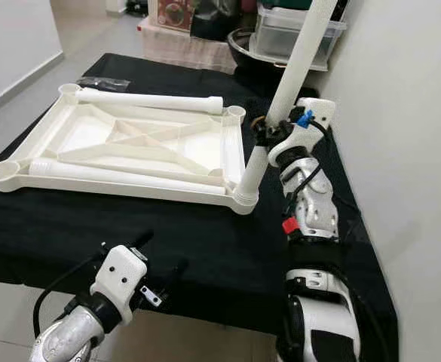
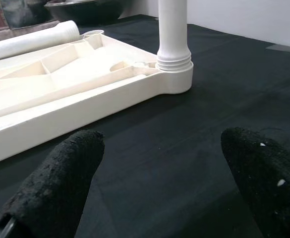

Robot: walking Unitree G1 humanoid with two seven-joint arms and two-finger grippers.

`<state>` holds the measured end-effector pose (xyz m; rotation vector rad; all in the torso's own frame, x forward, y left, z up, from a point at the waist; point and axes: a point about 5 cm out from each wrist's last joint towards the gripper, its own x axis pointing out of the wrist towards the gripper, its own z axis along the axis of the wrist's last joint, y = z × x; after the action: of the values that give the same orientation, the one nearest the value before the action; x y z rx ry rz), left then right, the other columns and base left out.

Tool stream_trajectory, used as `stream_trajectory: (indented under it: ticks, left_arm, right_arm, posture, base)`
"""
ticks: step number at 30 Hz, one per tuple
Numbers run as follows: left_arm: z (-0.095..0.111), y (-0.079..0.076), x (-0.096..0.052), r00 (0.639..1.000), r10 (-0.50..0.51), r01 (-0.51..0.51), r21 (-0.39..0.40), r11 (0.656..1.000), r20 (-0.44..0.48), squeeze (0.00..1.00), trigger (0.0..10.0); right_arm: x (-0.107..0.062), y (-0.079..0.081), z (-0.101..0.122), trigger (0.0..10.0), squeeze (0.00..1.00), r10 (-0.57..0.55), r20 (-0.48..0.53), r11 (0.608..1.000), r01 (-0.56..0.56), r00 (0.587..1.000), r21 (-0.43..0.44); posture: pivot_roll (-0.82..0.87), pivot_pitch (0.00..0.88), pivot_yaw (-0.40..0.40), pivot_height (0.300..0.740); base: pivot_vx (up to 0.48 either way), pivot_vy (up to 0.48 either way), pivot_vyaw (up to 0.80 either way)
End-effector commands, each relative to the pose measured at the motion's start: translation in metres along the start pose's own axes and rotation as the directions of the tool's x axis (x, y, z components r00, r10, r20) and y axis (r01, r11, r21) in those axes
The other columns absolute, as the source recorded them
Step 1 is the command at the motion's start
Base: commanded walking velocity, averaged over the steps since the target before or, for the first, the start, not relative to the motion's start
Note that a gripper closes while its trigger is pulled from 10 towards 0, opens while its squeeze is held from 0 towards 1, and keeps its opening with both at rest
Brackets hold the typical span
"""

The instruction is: Building children table

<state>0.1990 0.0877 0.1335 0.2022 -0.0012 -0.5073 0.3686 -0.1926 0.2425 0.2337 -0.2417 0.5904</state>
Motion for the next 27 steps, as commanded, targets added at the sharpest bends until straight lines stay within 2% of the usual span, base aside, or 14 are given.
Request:
stream_trajectory:
  ticks: [1, 3, 6, 9, 10, 12, 14, 15, 16, 17, 20, 21, 24, 27]
  left_arm:
    - [-0.003, -0.001, 0.0, 1.0, -0.014, 0.014, -0.002, 1.0, -0.01, 0.0, 10.0]
    - [-0.003, -0.001, -0.001, 1.0, -0.014, 0.014, -0.003, 1.0, -0.011, 0.0, 10.0]
    - [-0.003, -0.001, -0.001, 1.0, -0.015, 0.014, -0.004, 1.0, -0.012, 0.0, 10.0]
    - [-0.002, -0.001, -0.002, 1.0, -0.011, 0.011, -0.001, 1.0, -0.012, 0.0, 10.0]
    - [-0.002, -0.001, -0.002, 1.0, -0.011, 0.011, -0.001, 1.0, -0.012, 0.0, 10.0]
    - [-0.002, 0.0, -0.003, 1.0, -0.01, 0.01, -0.002, 1.0, -0.012, 0.0, 10.0]
    - [-0.002, 0.0, -0.003, 1.0, -0.011, 0.011, 0.0, 1.0, -0.012, 0.0, 10.0]
    - [-0.002, 0.0, -0.003, 1.0, -0.011, 0.011, 0.0, 1.0, -0.012, 0.0, 10.0]
    - [-0.002, -0.001, -0.003, 1.0, -0.012, 0.012, 0.0, 1.0, -0.012, 0.0, 10.0]
    - [-0.002, -0.001, -0.003, 1.0, -0.011, 0.011, 0.001, 1.0, -0.01, 0.0, 10.0]
    - [0.0, 0.0, -0.004, 1.0, -0.009, 0.009, 0.006, 1.0, 0.001, 0.0, 10.0]
    - [0.001, 0.0, -0.004, 1.0, -0.008, 0.008, 0.01, 1.0, 0.012, 0.0, 10.0]
    - [0.002, 0.0, -0.004, 1.0, -0.004, 0.004, 0.007, 1.0, 0.024, 0.0, 10.0]
    - [0.003, -0.001, -0.004, 1.0, -0.01, 0.01, 0.002, 1.0, 0.03, 0.0, 10.0]
  right_arm:
    - [0.005, 0.014, -0.018, 10.0, 0.0, 0.159, -0.08, 0.985, -0.153, 0.984, 0.074]
    - [0.002, 0.023, -0.026, 10.0, 0.0, 0.324, -0.165, 0.945, -0.312, 0.932, 0.096]
    - [0.002, 0.023, -0.027, 10.0, 0.0, 0.354, -0.176, 0.935, -0.339, 0.919, 0.109]
    - [-0.003, 0.032, -0.033, 10.0, 0.0, 0.552, -0.274, 0.831, -0.543, 0.787, 0.115]
    - [-0.003, 0.032, -0.033, 10.0, 0.0, 0.552, -0.274, 0.831, -0.543, 0.787, 0.115]
    - [-0.004, 0.034, -0.033, 10.0, 0.0, 0.624, -0.292, 0.778, -0.611, 0.725, 0.144]
    - [0.0, 0.036, -0.032, 10.0, 0.0, 0.636, -0.279, 0.769, -0.621, 0.72, 0.15]
    - [0.0, 0.036, -0.032, 10.0, 0.0, 0.636, -0.279, 0.769, -0.621, 0.72, 0.15]
    - [0.002, 0.036, -0.032, 7.9, 0.0, 0.629, -0.278, 0.775, -0.614, 0.726, 0.148]
    - [0.004, 0.036, -0.033, 0.0, 0.0, 0.608, -0.27, 0.792, -0.596, 0.746, 0.135]
    - [0.009, 0.035, -0.037, 0.0, 0.0, 0.53, -0.25, 0.846, -0.524, 0.81, 0.097]
    - [0.012, 0.033, -0.039, 0.0, 0.0, 0.453, -0.239, 0.891, -0.448, 0.859, 0.081]
    - [0.012, 0.03, -0.043, 0.0, 0.0, 0.393, -0.244, 0.919, -0.387, 0.887, 0.076]
    - [0.008, 0.02, -0.049, 0.0, 0.0, 0.191, -0.228, 0.982, -0.187, 0.955, 0.04]
  posture:
    - [0.12, 0.055, -0.116, 0.74]
    - [0.12, 0.055, -0.116, 0.74]
    - [0.12, 0.055, -0.116, 0.74]
    - [0.13, 0.067, -0.119, 0.74]
    - [0.13, 0.067, -0.119, 0.74]
    - [0.14, 0.07, -0.119, 0.74]
    - [0.13, 0.073, -0.117, 0.74]
    - [0.13, 0.073, -0.117, 0.74]
    - [0.13, 0.072, -0.117, 0.74]
    - [0.14, 0.071, -0.118, 0.74]
    - [0.14, 0.071, -0.118, 0.74]
    - [0.13, 0.07, -0.117, 0.74]
    - [0.13, 0.07, -0.117, 0.74]
    - [0.12, 0.066, -0.115, 0.74]
  base:
    - [0.0, 0.0, 0.0]
    - [0.0, 0.0, 0.0]
    - [0.0, 0.0, 0.0]
    - [0.0, 0.0, 0.0]
    - [0.0, 0.0, 0.0]
    - [0.0, 0.0, 0.0]
    - [0.0, 0.0, 0.0]
    - [0.0, 0.0, 0.0]
    - [0.0, 0.0, 0.0]
    - [0.0, 0.0, 0.0]
    - [0.0, 0.0, 0.0]
    - [0.0, 0.0, 0.0]
    - [0.0, 0.0, 0.0]
    - [0.0, 0.0, 0.0]
